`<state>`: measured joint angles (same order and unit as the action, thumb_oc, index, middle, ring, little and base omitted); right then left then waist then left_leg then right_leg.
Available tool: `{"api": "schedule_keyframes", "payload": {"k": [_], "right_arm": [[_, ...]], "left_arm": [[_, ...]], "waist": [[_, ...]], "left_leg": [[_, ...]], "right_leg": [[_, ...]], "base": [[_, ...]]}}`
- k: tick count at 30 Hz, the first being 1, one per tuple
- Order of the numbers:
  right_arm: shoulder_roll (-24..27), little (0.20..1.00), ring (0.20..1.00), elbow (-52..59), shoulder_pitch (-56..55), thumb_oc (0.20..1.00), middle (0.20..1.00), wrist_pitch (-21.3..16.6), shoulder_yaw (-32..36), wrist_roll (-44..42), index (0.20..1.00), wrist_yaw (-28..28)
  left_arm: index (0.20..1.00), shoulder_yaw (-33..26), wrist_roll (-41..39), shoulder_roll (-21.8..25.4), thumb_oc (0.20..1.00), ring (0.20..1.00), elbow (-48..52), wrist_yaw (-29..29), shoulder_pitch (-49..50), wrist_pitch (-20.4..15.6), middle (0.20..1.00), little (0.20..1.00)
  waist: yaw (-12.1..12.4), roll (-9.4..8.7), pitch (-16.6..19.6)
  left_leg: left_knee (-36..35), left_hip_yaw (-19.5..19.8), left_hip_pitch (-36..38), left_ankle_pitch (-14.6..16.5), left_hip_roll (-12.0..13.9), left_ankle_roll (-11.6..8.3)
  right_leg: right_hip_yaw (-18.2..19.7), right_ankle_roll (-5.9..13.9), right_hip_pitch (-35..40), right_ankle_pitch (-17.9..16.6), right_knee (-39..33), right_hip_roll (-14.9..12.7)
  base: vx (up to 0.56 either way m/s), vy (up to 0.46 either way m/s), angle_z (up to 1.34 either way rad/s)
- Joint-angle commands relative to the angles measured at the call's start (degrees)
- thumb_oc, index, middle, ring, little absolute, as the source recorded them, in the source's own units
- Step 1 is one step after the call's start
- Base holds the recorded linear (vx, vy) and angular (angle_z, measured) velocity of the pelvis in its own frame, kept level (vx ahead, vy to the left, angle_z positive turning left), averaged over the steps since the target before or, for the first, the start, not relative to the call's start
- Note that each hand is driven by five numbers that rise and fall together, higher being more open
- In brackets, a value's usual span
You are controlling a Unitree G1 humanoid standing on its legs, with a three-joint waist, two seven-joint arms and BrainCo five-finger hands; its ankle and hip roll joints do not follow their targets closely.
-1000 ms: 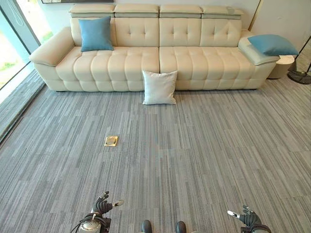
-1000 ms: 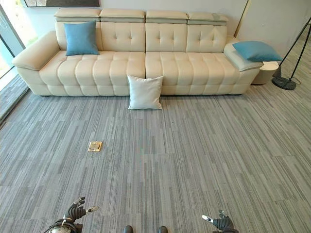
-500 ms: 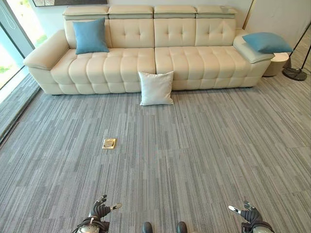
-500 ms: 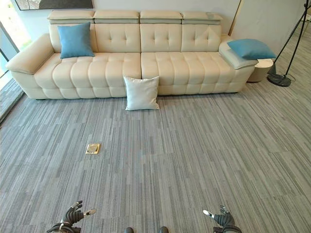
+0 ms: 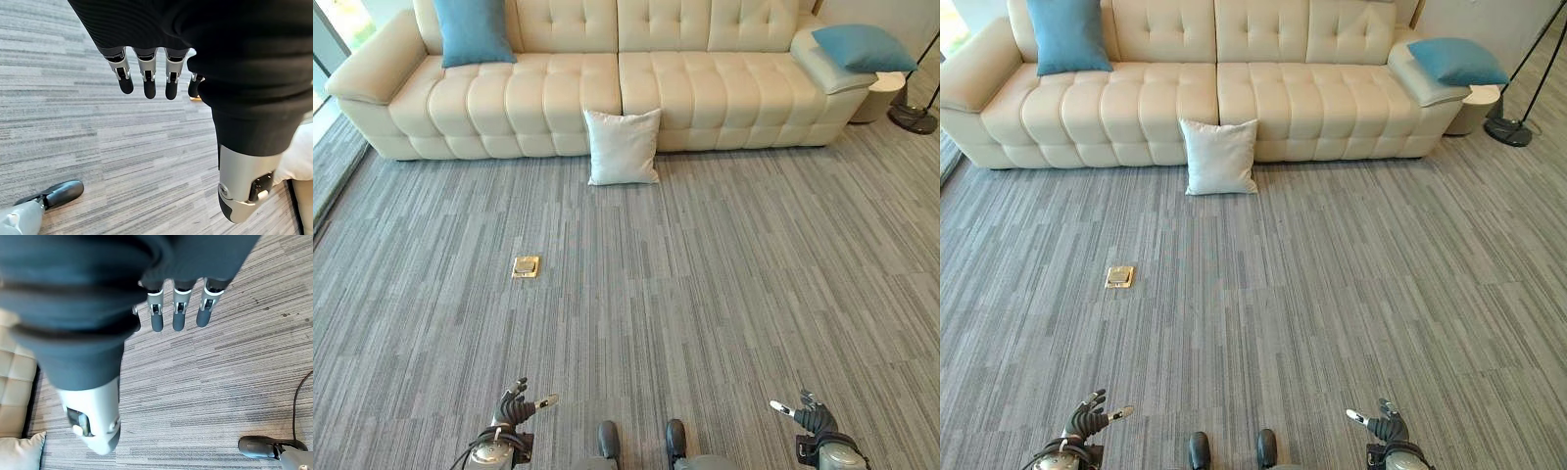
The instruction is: Pick up all the scattered cushions and arrange them neatly on the sofa.
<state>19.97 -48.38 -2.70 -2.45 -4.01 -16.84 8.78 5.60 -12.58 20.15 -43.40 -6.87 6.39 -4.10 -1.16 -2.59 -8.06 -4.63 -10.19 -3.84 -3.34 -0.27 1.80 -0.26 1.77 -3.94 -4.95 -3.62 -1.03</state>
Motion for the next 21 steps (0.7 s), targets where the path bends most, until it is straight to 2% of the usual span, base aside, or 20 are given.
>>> {"api": "schedule_keyframes", "payload": {"k": [1,4,5,6,7,8,9,12,15,16,17,18,20,21], "right_arm": [[0.7,1.000,1.000,3.5,3.2,1.000,1.000,-2.0,-1.3,0.7,1.000,0.5],[0.6,1.000,1.000,5.0,3.6,1.000,1.000,-2.2,-2.0,1.0,1.000,0.2],[1.0,1.000,1.000,5.7,3.6,1.000,1.000,-2.2,-2.6,1.3,1.000,0.2],[1.0,1.000,1.000,5.8,3.6,1.000,1.000,-2.2,-2.6,1.3,1.000,0.2],[1.2,1.000,1.000,6.0,3.7,1.000,1.000,-2.3,-3.0,1.5,1.000,0.2],[1.3,1.000,1.000,6.0,3.7,1.000,1.000,-2.3,-3.0,1.5,1.000,0.2],[1.5,1.000,1.000,6.0,3.7,1.000,1.000,-2.2,-3.4,1.7,1.000,0.2],[2.2,1.000,1.000,6.5,3.1,1.000,1.000,-1.8,-3.4,2.3,1.000,0.3],[2.9,1.000,1.000,7.6,1.4,1.000,1.000,-1.7,-2.9,3.0,1.000,0.0],[2.9,1.000,1.000,7.6,0.8,1.000,1.000,-1.7,-2.7,2.8,1.000,-0.4],[2.8,1.000,1.000,7.6,0.8,1.000,1.000,-1.7,-2.7,2.8,1.000,-0.4],[3.1,1.000,1.000,7.4,0.2,1.000,1.000,-1.6,-2.4,3.0,1.000,-0.5],[3.4,1.000,1.000,7.0,0.2,1.000,1.000,-1.9,-2.0,2.6,1.000,-0.5],[3.3,1.000,1.000,7.0,0.2,1.000,1.000,-1.9,-2.0,2.6,1.000,-0.5]], "left_arm": [[1.000,-2.4,-2.0,2.6,1.000,1.000,2.1,-1.1,-1.2,-2.1,1.000,1.000],[1.000,-1.8,-1.6,2.3,1.000,1.000,1.7,-1.0,-1.7,-2.0,1.000,1.000],[1.000,-1.4,-1.0,2.2,1.000,1.000,1.2,-1.0,-1.9,-2.1,1.000,1.000],[1.000,-1.4,-1.0,2.1,1.000,1.000,1.1,-1.0,-1.9,-2.2,1.000,1.000],[1.000,-1.3,-1.1,2.0,1.000,1.000,0.9,-1.0,-1.9,-2.3,1.000,1.000],[1.000,-1.3,-1.1,2.0,1.000,1.000,0.9,-1.0,-1.9,-2.4,1.000,1.000],[1.000,-1.0,-1.6,1.6,1.000,1.000,0.4,-0.9,-1.9,-2.4,1.000,1.000],[1.000,-0.9,-1.3,0.9,1.000,1.000,-0.4,-0.7,-2.0,-2.2,1.000,1.000],[1.000,-0.5,-0.1,0.6,1.000,1.000,-0.8,-0.4,-1.8,-2.3,1.000,1.000],[1.000,-0.2,0.0,0.2,1.000,1.000,-1.2,-0.3,-1.7,-2.3,1.000,1.000],[1.000,-0.3,0.0,0.3,1.000,1.000,-1.2,-0.3,-1.7,-2.3,1.000,1.000],[1.000,-0.2,0.1,-0.1,1.000,1.000,-2.7,-0.4,-1.7,-2.1,1.000,1.000],[1.000,0.3,0.2,-0.7,1.000,1.000,-4.0,-0.1,-1.9,-1.9,1.000,1.000],[1.000,0.3,0.2,-0.6,1.000,1.000,-4.0,-0.1,-1.9,-1.9,1.000,1.000]], "waist": [[0.8,-0.66,-2.4],[0.1,0.42,-4.0],[-0.4,0.89,-4.5],[-0.5,0.98,-4.7],[-0.5,1.04,-4.7],[-0.7,1.20,-4.8],[-1.2,1.13,-4.9],[-2.7,1.95,-5.6],[-3.7,2.25,-5.3],[-3.8,2.59,-5.1],[-3.9,2.40,-5.1],[-4.3,3.08,-4.3],[-4.6,4.10,-3.9],[-4.7,3.92,-3.8]], "left_leg": [[9.2,4.9,2.0,11.8,-2.1,1.22],[9.3,5.9,3.6,12.6,-2.2,2.04],[8.2,6.2,6.3,12.9,-2.5,1.87],[8.0,6.3,6.7,13.0,-2.4,1.84],[7.2,6.4,7.9,13.1,-2.6,1.66],[7.1,6.5,8.2,13.2,-2.5,1.62],[5.8,7.3,10.4,13.7,-3.0,1.23],[5.3,9.5,14.2,15.0,-3.2,0.23],[5.2,11.0,18.0,16.4,-3.2,-0.85],[6.3,11.6,18.4,16.0,-2.7,-1.52],[6.3,11.7,18.3,15.8,-2.9,-1.50],[11.6,11.4,17.0,12.2,-1.5,-3.81],[17.9,9.9,15.0,7.4,0.4,-6.24],[17.8,10.0,14.8,7.2,0.2,-6.21]], "right_leg": [[-2.0,7.31,-3.6,4.7,17.3,-3.7],[-1.9,7.16,-9.0,3.6,25.9,-3.0],[-3.6,6.26,-11.6,4.1,24.6,-2.8],[-3.7,6.24,-11.3,4.3,24.6,-2.8],[-5.6,5.89,-12.6,4.2,21.9,-3.3],[-5.9,5.87,-12.3,4.2,21.8,-3.3],[-8.2,6.04,-14.1,3.0,16.3,-3.4],[-9.9,7.35,-16.3,0.2,8.1,-2.9],[-10.6,7.34,-17.4,-0.8,8.1,-3.3],[-10.3,6.55,-16.5,-1.3,9.0,-3.0],[-10.3,6.57,-16.5,-1.4,8.9,-3.2],[-10.6,5.12,-15.5,-0.9,10.8,-2.7],[-11.7,3.55,-13.7,1.1,11.6,-2.2],[-11.7,3.57,-13.8,1.0,11.5,-2.4]], "base": [[0.06,0.141,-0.09],[0.15,0.137,-0.19],[0.22,0.073,0.09],[0.27,0.032,0.15],[0.11,-0.011,0.17],[0.30,-0.033,0.31],[0.33,-0.045,0.33],[0.41,-0.063,0.17],[0.39,-0.119,0.37],[0.26,-0.125,0.37],[0.38,-0.244,0.57],[0.36,-0.242,0.78],[0.34,-0.220,0.66],[0.22,-0.152,0.19]]}}
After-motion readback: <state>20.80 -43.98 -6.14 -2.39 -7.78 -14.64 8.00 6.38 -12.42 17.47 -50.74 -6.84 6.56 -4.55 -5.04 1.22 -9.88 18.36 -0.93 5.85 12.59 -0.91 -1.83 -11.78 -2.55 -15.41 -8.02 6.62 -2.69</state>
